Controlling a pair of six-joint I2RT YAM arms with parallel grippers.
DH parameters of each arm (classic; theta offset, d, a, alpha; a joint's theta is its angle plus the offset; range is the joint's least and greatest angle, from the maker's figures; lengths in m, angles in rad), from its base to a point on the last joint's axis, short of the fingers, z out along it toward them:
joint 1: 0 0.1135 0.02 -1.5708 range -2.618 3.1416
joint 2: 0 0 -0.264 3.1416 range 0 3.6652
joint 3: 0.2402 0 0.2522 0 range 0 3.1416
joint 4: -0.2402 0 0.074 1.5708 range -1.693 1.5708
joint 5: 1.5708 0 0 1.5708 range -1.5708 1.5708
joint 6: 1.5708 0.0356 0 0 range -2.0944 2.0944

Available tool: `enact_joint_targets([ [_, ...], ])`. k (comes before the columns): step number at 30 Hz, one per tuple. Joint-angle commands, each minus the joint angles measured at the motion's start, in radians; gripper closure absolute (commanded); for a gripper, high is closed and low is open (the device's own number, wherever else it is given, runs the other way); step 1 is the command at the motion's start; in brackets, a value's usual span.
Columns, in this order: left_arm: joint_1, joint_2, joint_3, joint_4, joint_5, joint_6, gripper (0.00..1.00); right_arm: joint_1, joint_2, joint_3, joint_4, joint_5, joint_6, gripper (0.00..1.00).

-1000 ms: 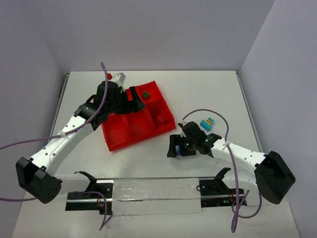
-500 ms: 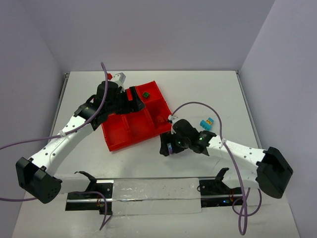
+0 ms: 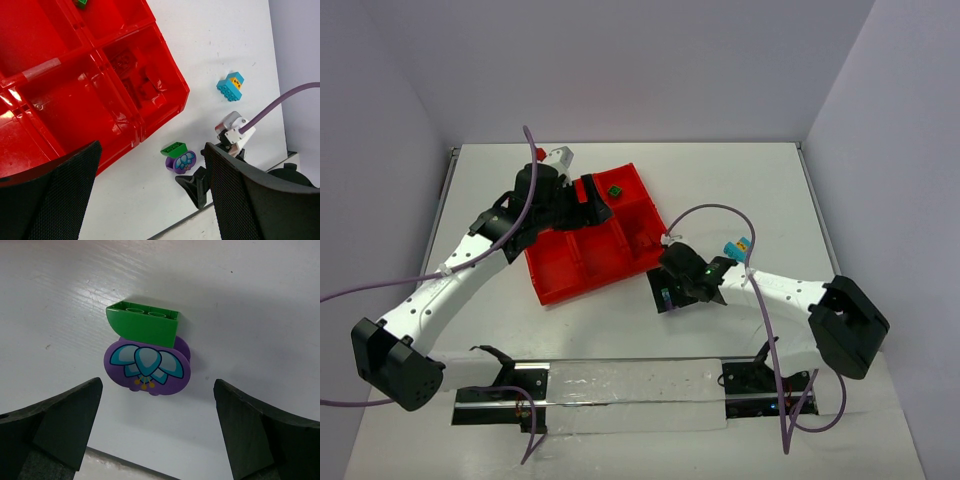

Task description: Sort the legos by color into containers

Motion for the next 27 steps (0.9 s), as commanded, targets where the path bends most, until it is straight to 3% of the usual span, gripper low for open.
enact_joint_targets([
  [1, 0.000, -0.031, 0.016, 0.018, -0.014, 0.004, 0.09, 0.000, 0.004, 0.046, 0.073, -0.043, -0.030, 0.00],
  [8, 0.001, -0.027, 0.016, 0.020, -0.011, 0.003, 0.09, 0.003, 0.043, 0.059, 0.097, -0.029, -0.001, 0.00],
  [16, 0.000, -0.026, 0.014, 0.015, -0.013, 0.002, 0.09, 0.010, 0.109, 0.027, 0.121, 0.115, 0.107, 0.03],
  [19, 0.000, -0.026, 0.015, 0.014, -0.012, 0.004, 0.09, 0.012, 0.100, 0.003, 0.145, 0.135, 0.121, 0.10],
  [22, 0.000, -0.024, 0.016, 0.015, -0.007, 0.004, 0.09, 0.012, 0.096, -0.003, 0.154, 0.140, 0.128, 0.26],
  [27, 0.000, -0.020, 0.022, 0.014, -0.009, 0.004, 0.09, 0.021, 0.082, 0.007, 0.136, 0.142, 0.129, 0.42],
])
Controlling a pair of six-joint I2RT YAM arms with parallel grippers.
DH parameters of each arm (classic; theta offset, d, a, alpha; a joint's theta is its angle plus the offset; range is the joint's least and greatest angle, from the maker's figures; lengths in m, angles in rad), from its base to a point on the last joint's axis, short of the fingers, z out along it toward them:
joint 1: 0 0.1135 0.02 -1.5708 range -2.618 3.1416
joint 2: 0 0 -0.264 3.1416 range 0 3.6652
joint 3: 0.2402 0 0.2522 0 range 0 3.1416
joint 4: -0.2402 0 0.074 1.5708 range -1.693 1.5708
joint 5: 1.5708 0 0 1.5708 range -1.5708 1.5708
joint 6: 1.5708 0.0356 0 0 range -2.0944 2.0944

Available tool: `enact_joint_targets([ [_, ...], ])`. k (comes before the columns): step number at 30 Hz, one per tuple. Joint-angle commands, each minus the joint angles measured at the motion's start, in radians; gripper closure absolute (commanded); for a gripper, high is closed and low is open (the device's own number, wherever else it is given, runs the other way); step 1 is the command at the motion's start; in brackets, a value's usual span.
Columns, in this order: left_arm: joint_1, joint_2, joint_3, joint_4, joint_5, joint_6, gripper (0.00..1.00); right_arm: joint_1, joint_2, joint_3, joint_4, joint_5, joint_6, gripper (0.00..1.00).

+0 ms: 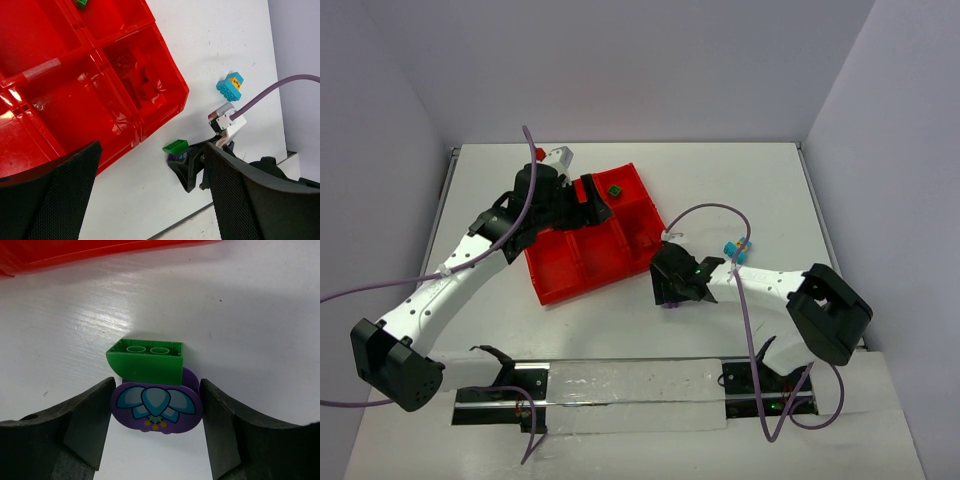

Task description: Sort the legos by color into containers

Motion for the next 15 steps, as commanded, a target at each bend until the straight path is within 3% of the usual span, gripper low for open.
enact_joint_targets([
  [1, 0.000, -0.015, 0.022, 0.014, -0.009, 0.004, 0.09, 0.015, -0.036, 0.004, 0.022, 0.047, 0.020, 0.47],
  [4, 0.000, -0.009, 0.021, 0.017, -0.004, 0.001, 0.09, 0.016, -0.079, 0.012, -0.011, 0.055, 0.009, 0.71],
  [9, 0.001, 0.010, 0.010, 0.030, 0.070, -0.007, 0.09, 0.018, -0.210, 0.005, -0.017, 0.055, -0.081, 0.71],
  [15, 0.000, 0.104, -0.015, 0.154, 0.454, -0.039, 0.11, 0.017, -0.391, -0.029, 0.040, -0.004, -0.235, 0.68],
])
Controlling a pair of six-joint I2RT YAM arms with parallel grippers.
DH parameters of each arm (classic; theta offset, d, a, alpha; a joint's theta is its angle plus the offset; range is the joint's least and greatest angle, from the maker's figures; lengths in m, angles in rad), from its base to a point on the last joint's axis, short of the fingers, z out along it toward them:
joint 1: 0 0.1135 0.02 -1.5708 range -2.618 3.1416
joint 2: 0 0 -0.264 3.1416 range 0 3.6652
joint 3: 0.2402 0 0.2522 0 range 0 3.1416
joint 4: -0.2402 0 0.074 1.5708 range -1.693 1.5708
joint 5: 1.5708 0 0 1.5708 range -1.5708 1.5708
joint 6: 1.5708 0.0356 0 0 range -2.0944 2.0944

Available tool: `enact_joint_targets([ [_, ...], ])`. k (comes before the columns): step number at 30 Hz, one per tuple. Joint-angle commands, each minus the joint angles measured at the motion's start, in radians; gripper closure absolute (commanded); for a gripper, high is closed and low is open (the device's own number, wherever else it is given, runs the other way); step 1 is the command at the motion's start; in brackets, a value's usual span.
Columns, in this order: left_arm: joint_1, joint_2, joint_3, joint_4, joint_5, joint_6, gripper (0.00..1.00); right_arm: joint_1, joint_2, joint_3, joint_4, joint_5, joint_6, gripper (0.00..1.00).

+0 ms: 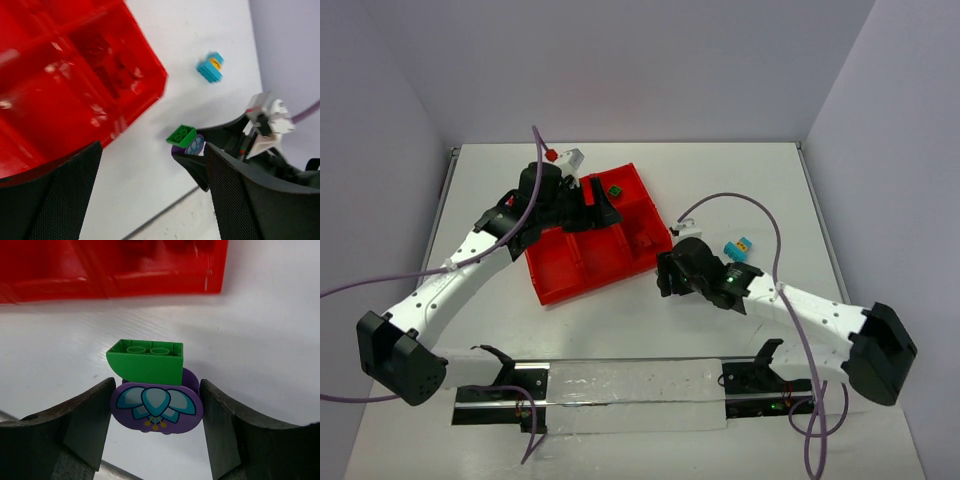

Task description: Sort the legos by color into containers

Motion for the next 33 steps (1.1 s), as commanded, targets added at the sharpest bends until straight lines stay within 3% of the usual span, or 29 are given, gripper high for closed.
enact_joint_targets([
  [1, -0.002, 0.091, -0.021, 0.158, 0.371, -0.041, 0.11, 0.009, -0.100, -0.010, 0.058, -0.033, -0.145, 0.68],
  [9, -0.037, 0.194, -0.073, 0.293, 0.616, -0.047, 0.10, 0.007, -0.182, -0.004, 0.094, -0.133, -0.216, 0.68],
  [12, -0.054, 0.242, -0.057, 0.254, 0.603, -0.012, 0.10, 0.009, -0.200, 0.012, 0.089, -0.153, -0.229, 0.68],
  [25, -0.123, 0.356, -0.054, 0.352, 0.671, -0.051, 0.12, 0.009, -0.224, 0.035, 0.082, -0.170, -0.244, 0.68],
  [29, -0.152, 0.395, -0.026, 0.345, 0.682, -0.060, 0.18, 0.009, -0.231, 0.035, 0.085, -0.161, -0.248, 0.68],
  [33, -0.170, 0.412, -0.024, 0.365, 0.688, -0.081, 0.36, 0.009, -0.234, 0.031, 0.088, -0.150, -0.249, 0.68],
])
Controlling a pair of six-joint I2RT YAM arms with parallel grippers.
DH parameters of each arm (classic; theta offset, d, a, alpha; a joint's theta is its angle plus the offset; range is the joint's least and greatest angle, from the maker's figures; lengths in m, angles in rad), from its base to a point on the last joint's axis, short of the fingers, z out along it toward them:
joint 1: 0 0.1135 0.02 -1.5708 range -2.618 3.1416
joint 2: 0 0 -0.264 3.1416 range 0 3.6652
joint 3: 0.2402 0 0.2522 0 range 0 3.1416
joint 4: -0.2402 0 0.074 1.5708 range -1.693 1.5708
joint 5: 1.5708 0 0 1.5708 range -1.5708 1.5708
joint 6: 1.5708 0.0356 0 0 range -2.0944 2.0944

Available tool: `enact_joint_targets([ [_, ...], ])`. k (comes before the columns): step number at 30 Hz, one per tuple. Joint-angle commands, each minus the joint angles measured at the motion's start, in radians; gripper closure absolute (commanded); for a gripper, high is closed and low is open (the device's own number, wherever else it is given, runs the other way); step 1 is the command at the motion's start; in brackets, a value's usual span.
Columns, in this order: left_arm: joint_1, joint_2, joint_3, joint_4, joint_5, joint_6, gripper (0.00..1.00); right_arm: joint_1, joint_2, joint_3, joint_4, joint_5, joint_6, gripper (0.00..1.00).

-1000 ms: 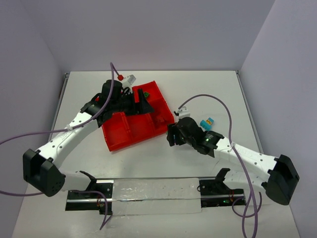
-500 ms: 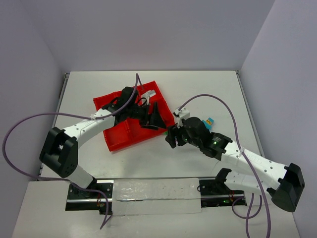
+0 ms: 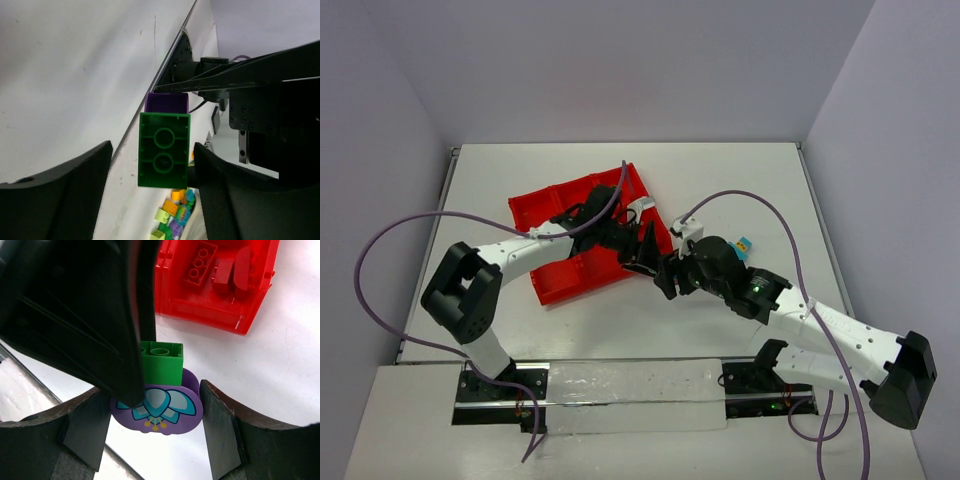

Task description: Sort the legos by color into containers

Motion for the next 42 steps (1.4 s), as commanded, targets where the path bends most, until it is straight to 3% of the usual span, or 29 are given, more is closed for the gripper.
enact_joint_targets([
  [1, -0.025, 0.009, 0.036, 0.082, 0.047, -0.035, 0.39, 0.009, -0.025, 0.033, 0.047, 0.015, -0.019, 0.68],
  [3, -0.025, 0.007, 0.030, 0.104, 0.052, -0.051, 0.47, 0.009, -0.022, 0.030, 0.048, 0.017, -0.019, 0.68],
  [5, -0.026, 0.007, 0.024, 0.121, 0.055, -0.063, 0.65, 0.009, -0.018, 0.026, 0.049, 0.015, -0.019, 0.68],
  [7, -0.027, 0.009, 0.021, 0.131, 0.058, -0.072, 0.90, 0.010, -0.014, 0.022, 0.049, 0.017, -0.018, 0.68],
  [9, -0.028, 0.009, 0.022, 0.131, 0.056, -0.077, 1.00, 0.008, -0.012, 0.019, 0.049, 0.021, -0.015, 0.66],
  [10, -0.028, 0.007, 0.023, 0.131, 0.052, -0.078, 1.00, 0.008, -0.011, 0.019, 0.046, 0.023, -0.012, 0.57],
  [11, -0.028, 0.002, 0.024, 0.128, 0.045, -0.076, 1.00, 0.009, -0.010, 0.024, 0.042, 0.026, -0.008, 0.39],
  [13, -0.028, -0.010, 0.033, 0.098, 0.019, -0.059, 1.00, 0.010, -0.014, 0.039, 0.026, 0.034, 0.003, 0.13],
  [14, -0.026, -0.024, 0.049, 0.054, -0.019, -0.037, 1.00, 0.009, -0.026, 0.048, 0.008, 0.038, 0.015, 0.04],
  [15, -0.018, -0.037, 0.058, 0.029, -0.044, -0.025, 1.00, 0.009, -0.043, 0.049, 0.001, 0.043, 0.022, 0.01],
  [21, 0.047, -0.135, 0.047, 0.029, -0.080, -0.034, 1.00, -0.030, -0.210, -0.014, 0.032, -0.014, 0.061, 0.00],
  [25, 0.091, -0.188, 0.028, 0.054, -0.074, -0.062, 1.00, -0.098, -0.245, 0.002, 0.049, -0.199, 0.069, 0.04],
  [28, 0.141, -0.265, -0.050, 0.209, -0.015, -0.127, 1.00, -0.180, -0.243, -0.041, 0.226, -0.471, 0.160, 0.07],
  [31, 0.187, -0.306, -0.084, 0.249, -0.005, -0.160, 1.00, -0.248, -0.221, -0.103, 0.431, -0.642, 0.288, 0.08],
  [35, 0.189, -0.344, -0.125, 0.343, 0.026, -0.203, 1.00, -0.293, -0.153, -0.120, 0.611, -0.717, 0.403, 0.08],
  [42, 0.191, -0.374, -0.119, 0.347, 0.025, -0.193, 1.00, -0.323, -0.061, -0.097, 0.766, -0.769, 0.496, 0.08],
])
